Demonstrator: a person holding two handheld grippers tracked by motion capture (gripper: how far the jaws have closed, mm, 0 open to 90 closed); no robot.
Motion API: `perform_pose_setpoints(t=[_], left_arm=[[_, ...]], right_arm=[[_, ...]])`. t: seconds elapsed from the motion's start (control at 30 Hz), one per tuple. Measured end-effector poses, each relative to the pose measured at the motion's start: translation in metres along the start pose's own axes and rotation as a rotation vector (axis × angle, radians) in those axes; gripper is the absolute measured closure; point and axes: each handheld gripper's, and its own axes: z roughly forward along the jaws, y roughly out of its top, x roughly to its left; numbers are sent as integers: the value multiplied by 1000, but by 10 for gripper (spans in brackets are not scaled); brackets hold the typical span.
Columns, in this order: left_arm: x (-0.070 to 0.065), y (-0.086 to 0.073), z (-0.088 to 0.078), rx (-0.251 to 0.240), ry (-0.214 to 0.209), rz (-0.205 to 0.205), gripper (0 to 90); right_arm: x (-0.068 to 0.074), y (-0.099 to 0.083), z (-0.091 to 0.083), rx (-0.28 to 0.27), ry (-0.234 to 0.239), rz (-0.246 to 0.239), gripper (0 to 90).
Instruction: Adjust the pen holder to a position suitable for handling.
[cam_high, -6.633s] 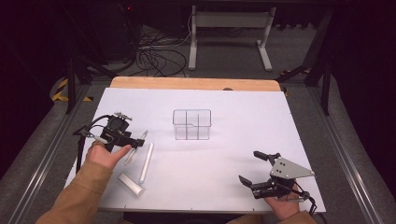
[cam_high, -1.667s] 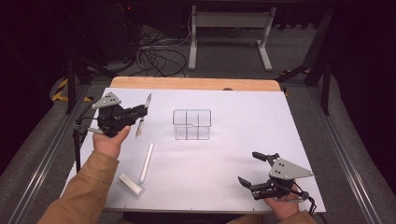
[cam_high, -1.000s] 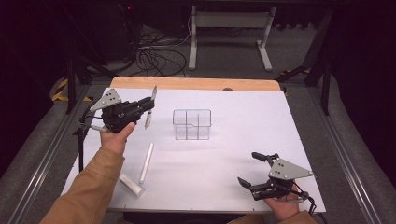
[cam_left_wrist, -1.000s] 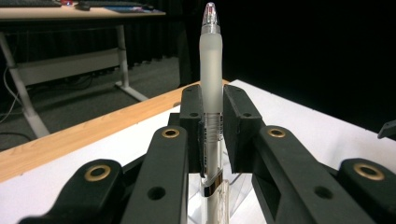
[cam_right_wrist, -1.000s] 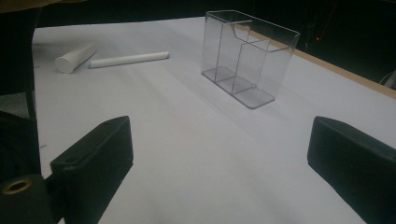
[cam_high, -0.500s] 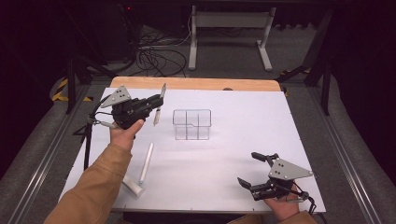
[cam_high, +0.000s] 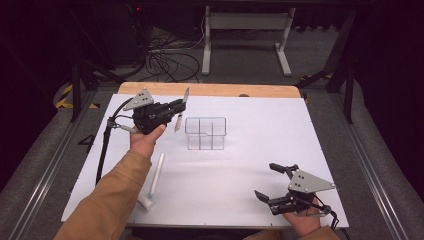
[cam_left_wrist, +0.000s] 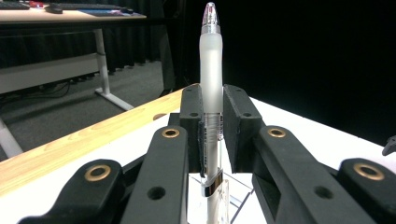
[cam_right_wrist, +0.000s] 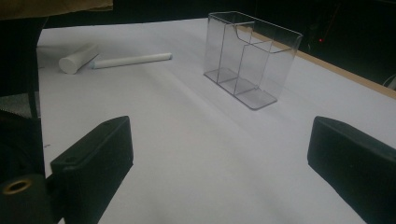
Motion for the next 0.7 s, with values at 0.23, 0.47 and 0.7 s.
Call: perform_pose_setpoints(t=[0.23, 0.47, 0.7], left_arm=[[0, -1, 13, -9, 2, 1, 793], [1, -5, 24, -10, 9, -15, 793], [1, -8, 33, -14, -3, -17, 793]], right_arm=[[1, 0, 0, 0, 5, -3, 74], [0, 0, 0, -1, 9, -3, 74], [0, 0, 0, -1, 12, -7, 74]])
